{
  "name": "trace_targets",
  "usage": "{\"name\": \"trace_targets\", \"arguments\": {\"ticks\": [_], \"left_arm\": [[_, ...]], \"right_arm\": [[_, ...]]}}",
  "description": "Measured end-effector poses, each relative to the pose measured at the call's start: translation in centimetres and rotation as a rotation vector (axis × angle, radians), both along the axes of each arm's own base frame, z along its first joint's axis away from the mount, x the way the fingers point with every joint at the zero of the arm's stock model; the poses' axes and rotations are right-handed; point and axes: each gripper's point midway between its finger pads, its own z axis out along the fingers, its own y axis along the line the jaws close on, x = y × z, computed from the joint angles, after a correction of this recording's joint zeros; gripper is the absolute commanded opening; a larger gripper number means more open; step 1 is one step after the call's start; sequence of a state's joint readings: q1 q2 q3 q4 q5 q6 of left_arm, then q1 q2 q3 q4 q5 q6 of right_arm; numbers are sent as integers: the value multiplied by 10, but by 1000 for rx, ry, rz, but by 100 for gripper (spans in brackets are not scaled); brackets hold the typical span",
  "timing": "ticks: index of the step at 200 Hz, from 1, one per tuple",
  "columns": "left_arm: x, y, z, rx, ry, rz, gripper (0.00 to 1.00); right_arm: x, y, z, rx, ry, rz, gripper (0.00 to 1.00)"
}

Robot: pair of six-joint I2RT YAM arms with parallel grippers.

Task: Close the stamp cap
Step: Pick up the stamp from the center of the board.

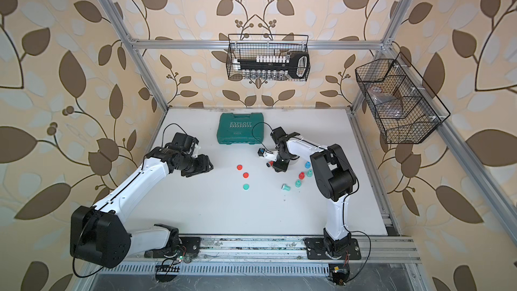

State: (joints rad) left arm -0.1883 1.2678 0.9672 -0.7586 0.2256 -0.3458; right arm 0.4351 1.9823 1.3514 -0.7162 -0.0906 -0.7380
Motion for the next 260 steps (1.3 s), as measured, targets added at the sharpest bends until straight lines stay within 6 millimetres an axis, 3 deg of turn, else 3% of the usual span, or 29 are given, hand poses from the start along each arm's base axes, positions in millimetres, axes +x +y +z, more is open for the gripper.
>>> {"name": "trace_targets", "arguments": {"ticks": [59,110,130,152,177,219,260], "left_arm": [[0,0,0,1,0,1,61],[0,-2,0,-9,1,-3,59],[-1,-6,3,-39,4,1,59],[-6,-19,11,-86,6,-12,58],[-7,-50,41,-159,-21,-62,58],[-17,-112,114,-314,-117,-179,59],[-43,-153,148,-424,-102,-244,59]], "right_arm": [[2,3,0,15,-6,-6,9],[2,5,12,43,-29,-37,6],[-6,10,41,107,-76,-50,6],[-24,27,92,221,-178,-15,6],[-55,53,139,350,-268,70,6],[-92,73,176,471,-330,153,6],[-131,92,211,578,-394,261,6]]}}
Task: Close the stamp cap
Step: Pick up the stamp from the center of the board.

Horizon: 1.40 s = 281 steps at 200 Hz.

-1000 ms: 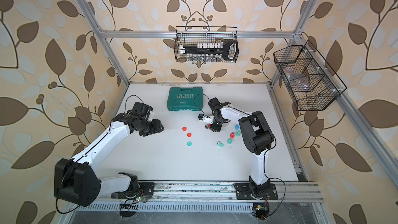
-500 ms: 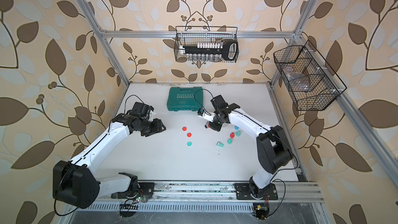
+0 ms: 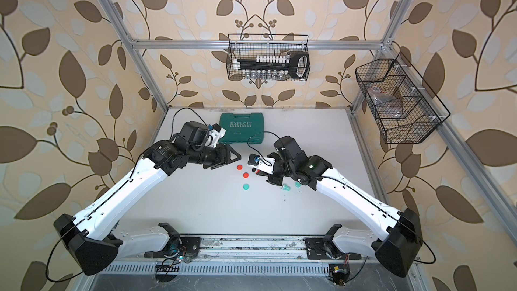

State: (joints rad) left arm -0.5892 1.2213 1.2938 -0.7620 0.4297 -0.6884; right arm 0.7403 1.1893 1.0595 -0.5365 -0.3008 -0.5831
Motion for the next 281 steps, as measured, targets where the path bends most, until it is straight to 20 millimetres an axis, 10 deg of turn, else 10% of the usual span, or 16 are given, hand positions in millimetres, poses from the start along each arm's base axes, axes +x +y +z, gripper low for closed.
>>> {"name": "trace_targets", "arguments": {"ticks": [68,281], "left_arm": [[-30,-36,23,-78,32,-67,58],[-44,-60,40,-124,36,-124,24]], "right_arm": [[-16,12,53,166,-100,26,6],[-18,4,71,192,-163,-12,7]]}}
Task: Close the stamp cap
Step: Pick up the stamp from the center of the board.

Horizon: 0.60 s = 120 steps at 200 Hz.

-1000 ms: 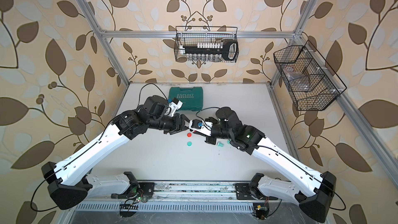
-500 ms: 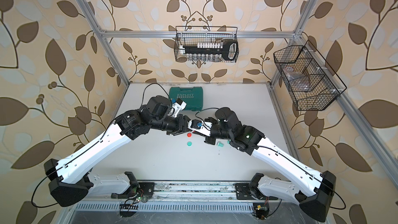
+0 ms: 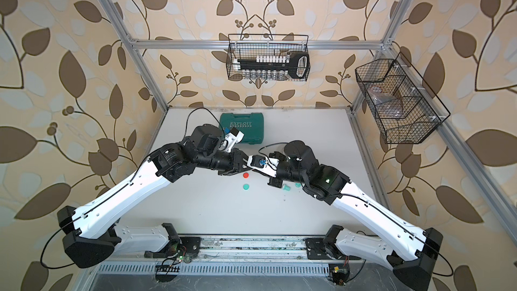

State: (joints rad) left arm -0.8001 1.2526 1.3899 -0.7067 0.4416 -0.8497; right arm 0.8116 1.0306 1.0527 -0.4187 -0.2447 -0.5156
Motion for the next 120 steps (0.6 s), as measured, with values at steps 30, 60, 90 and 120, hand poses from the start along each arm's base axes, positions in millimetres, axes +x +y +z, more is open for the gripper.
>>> {"name": "trace_targets", "arguments": {"ticks": [30,60,90,120], "left_arm": [[-1,-3,4,-14,-6,-10,19],[-3,-7,10,-43,-12,-28,16],[-5,-10,18,-78,-1,-41,15],[-14,-18,52,-177,-21,-99,14]], "right_arm": [[-2,-3,4,5,-10,-6,15],[-6,-8,15,38,-21,-18,33],[-16,-13,48,143,-79,-10,45],[-32,-24,89,284,-150,9,46]]}}
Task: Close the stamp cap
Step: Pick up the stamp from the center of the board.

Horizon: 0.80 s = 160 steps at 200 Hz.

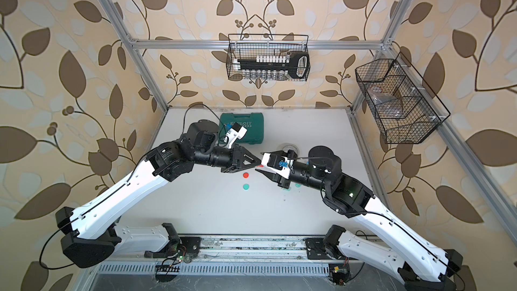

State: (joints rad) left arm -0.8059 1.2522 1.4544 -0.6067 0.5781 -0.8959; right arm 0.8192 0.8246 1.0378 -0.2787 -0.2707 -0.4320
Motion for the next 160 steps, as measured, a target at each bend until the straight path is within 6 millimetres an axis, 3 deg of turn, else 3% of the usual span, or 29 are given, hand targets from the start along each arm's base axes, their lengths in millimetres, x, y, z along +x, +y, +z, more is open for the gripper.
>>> {"name": "trace_targets", "arguments": {"ticks": [52,85,128,160], "left_arm": [[-27,-3,75,-212,-77,-135,12],[-48,5,113,-321,-132,-210,12],[-71,20,149,-433,-193,-265,12],[-78,25,159,-465,-213,-284,12]], "right_arm": [[-35,-12,67,247,-114,108,47],[-52,-13,91,330,-156,191,45],[-65,-6,112,401,-167,295,39],[-66,6,129,426,-163,364,37]]}}
